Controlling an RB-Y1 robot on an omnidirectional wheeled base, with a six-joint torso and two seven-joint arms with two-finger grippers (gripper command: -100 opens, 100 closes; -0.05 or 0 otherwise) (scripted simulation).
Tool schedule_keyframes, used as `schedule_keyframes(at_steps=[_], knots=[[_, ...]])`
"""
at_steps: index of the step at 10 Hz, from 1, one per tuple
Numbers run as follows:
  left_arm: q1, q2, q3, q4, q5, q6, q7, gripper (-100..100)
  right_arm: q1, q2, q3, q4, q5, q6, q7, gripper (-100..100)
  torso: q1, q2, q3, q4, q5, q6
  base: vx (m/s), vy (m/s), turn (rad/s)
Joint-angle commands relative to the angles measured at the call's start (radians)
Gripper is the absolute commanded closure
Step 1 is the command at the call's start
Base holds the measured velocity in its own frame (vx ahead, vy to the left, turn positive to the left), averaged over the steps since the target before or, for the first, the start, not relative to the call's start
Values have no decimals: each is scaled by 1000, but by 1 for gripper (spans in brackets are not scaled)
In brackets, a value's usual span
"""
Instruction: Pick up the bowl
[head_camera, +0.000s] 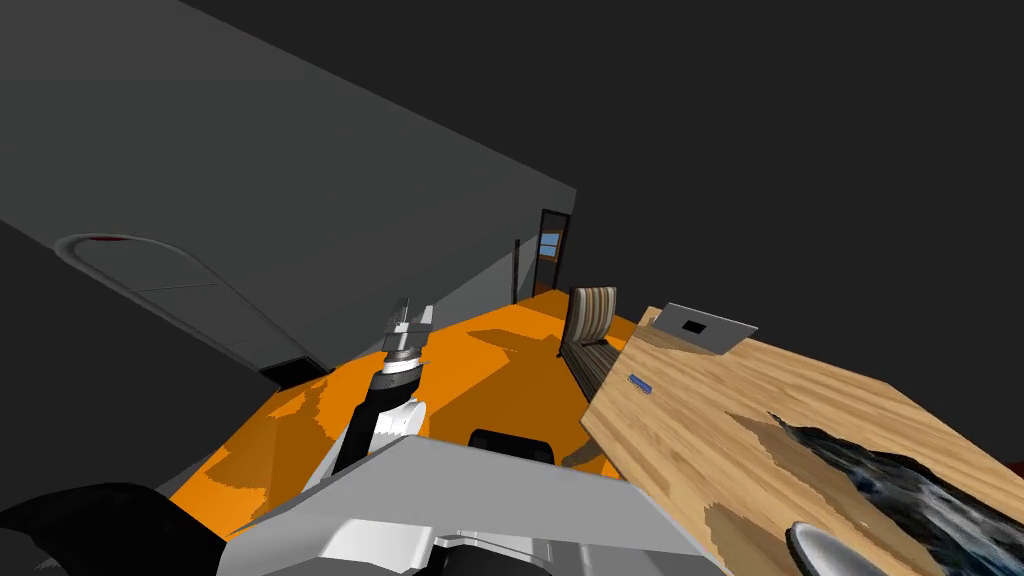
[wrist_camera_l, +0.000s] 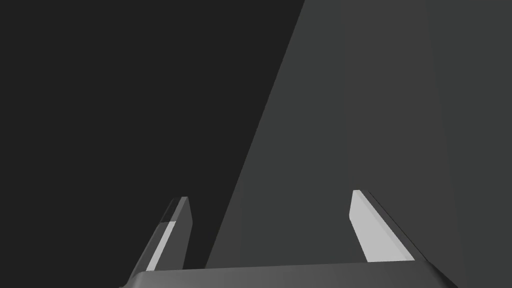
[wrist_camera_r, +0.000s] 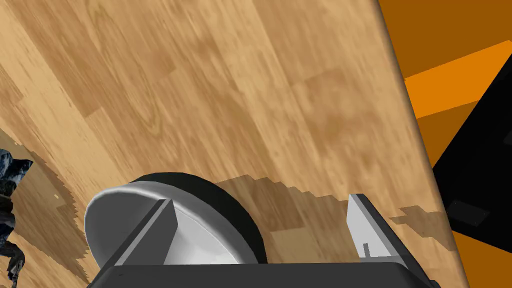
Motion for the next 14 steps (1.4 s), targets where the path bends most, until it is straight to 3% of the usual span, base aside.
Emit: schedule_keyframes(at_steps=[1,2,3,4,5,6,7,8,9,10,12,13,14], knots=[[0,0,0,0,0,0,0,0,-31,-16,17,1,15,-8,28,-100,0,0,0,0,0,0,144,21,261],[0,0,0,0,0,0,0,0,-21,-6,7,13,9,-13,22,-100,1,-1,-1,0,0,0,69,3,65],[0,0,0,0,0,0,0,0,-24,-7,7,13,10,-15,26,0,0,3,1,0,0,2,13,0,-8],[0,0,0,0,0,0,0,0,27,43,-43,-10,60,-1,-11,-100,0,7,4,1,0,2,-53,-47,269],[0,0,0,0,0,0,0,0,33,77,-61,-10,60,-1,-11,-100,-3,11,6,2,-1,1,-72,-66,438],[0,0,0,0,0,0,0,0,54,77,-61,-10,60,-1,-11,-100,-4,13,8,3,-1,0,-36,-38,234],[0,0,0,0,0,0,0,0,96,122,-109,-32,107,13,-48,-100,-3,12,7,3,-1,2,-69,-41,384],[-1,0,0,0,0,0,0,0,130,148,-129,-32,109,13,-48,-100,-3,14,8,3,-1,1,-66,-49,472],[0,0,0,0,0,0,0,0,131,162,-129,-32,109,13,-48,-100,-3,14,8,3,-1,1,-30,-34,115],[0,0,0,0,0,0,0,0,172,197,-167,-54,158,27,-84,-100,-3,12,7,3,-1,2,-63,-34,345],[0,0,0,0,0,0,0,0,208,246,-197,-54,158,27,-84,-100,-3,14,8,3,-1,1,-60,-35,279],[0,0,0,0,0,0,0,0,251,275,-236,-76,206,41,-121,-100,-3,13,7,3,-1,3,-51,-40,314],[0,0,0,0,0,0,0,0,276,301,-259,-76,207,41,-121,-100,-4,13,7,3,-1,1,-74,-40,460]])
